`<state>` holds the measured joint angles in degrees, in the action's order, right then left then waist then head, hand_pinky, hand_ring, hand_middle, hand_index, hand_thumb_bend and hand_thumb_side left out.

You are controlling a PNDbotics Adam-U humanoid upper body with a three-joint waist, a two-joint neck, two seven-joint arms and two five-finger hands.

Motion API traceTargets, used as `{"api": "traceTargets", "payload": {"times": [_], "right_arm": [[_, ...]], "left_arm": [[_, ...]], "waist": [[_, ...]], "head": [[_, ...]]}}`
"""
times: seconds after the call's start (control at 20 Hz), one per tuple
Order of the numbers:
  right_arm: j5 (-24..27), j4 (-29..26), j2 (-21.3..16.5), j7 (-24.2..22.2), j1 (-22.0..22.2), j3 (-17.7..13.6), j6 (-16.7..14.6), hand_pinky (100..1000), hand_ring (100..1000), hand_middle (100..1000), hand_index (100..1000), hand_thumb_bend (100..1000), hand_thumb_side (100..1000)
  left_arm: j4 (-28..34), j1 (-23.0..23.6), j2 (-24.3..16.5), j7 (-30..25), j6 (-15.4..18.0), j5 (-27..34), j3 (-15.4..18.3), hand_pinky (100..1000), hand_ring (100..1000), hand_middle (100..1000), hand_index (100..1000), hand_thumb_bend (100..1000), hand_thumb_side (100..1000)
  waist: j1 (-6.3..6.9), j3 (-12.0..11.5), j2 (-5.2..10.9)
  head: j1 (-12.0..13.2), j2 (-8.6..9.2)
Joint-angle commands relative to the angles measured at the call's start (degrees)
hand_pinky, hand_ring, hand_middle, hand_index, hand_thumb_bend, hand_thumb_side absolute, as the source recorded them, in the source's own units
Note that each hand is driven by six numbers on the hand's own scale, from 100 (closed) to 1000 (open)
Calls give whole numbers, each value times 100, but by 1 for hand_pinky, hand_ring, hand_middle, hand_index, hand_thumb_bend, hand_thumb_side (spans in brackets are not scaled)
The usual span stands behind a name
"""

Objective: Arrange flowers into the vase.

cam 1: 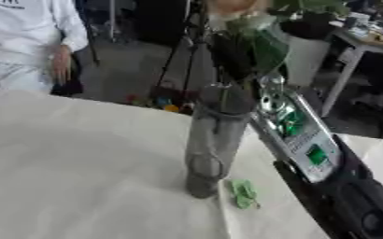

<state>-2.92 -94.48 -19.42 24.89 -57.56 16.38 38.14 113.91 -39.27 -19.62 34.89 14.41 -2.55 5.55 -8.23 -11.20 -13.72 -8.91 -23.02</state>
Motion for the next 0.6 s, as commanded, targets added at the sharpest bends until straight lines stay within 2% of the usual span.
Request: {"api": "traceTargets", "payload": {"times": [0.05, 0.6], "right_arm": [[-175, -147, -144, -55, -77, -127, 174, 457, 471, 357, 327, 130, 691], [-218, -199, -112, -203, 1, -163, 185, 457, 475, 368, 379, 130, 726]], "left_arm": [[68, -58, -52, 1, -12, 26, 9, 889, 898, 862, 957, 100, 1000], [68, -80, -42, 2, -9, 29, 8, 889, 898, 862, 957, 100, 1000]], "waist": [[80, 16, 119], [117, 45, 98]], "head": [[0, 67], [-2, 76]]}}
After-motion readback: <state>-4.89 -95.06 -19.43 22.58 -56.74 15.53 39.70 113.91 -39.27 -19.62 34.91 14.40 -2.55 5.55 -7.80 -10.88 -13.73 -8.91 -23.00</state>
